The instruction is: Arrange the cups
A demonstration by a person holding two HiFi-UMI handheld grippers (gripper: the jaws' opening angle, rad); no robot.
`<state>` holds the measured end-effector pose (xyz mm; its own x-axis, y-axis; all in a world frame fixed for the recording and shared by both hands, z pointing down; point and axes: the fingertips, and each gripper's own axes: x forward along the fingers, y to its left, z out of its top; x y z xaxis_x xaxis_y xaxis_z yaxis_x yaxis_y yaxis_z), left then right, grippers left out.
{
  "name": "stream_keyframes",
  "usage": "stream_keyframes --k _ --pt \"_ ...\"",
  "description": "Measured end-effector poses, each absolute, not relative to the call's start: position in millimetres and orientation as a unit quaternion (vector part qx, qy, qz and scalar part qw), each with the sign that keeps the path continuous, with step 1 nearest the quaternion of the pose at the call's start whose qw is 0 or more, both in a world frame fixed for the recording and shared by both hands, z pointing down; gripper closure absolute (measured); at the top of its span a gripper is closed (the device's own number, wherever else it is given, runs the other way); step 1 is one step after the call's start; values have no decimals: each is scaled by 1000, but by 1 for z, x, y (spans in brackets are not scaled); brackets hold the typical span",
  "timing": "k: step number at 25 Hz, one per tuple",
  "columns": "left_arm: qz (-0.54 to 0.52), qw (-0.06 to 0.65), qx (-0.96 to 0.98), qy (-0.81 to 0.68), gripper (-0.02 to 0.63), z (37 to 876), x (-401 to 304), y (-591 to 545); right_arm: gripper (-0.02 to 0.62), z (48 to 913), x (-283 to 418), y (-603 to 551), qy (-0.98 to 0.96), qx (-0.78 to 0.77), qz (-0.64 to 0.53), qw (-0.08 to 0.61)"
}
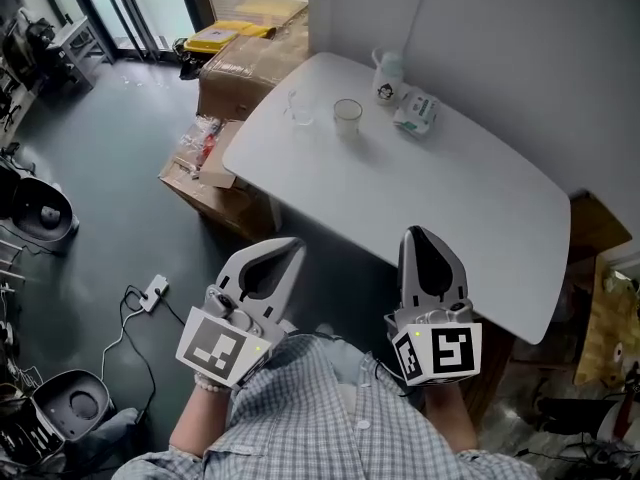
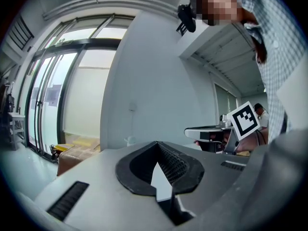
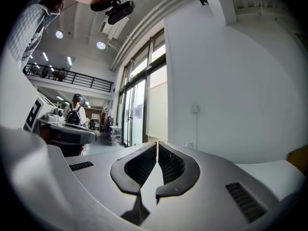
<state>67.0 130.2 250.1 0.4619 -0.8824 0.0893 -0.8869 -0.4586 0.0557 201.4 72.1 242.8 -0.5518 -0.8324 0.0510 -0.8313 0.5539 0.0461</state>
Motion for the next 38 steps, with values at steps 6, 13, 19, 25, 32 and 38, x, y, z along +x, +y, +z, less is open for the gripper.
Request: stream_keyframes --k 6,13,19,25,32,38 --pt "31 57 860 -506 597 252 71 105 569 250 208 55 -873 486 -4 34" --pt "35 51 878 -474 597 255 67 60 569 250 208 31 -848 525 -50 49" --pt "27 40 896 -441 597 252 47 3 569 244 182 -3 -831 549 -63 57" --pt "30 47 904 -424 597 249 15 -55 569 242 152 -48 -815 572 -62 71" --pt "38 44 917 -395 597 259 -24 -110 569 253 117 -95 -795 596 -53 98" --pt "59 33 927 -369 597 271 -49 -147 569 263 95 -122 -776 617 -60 115"
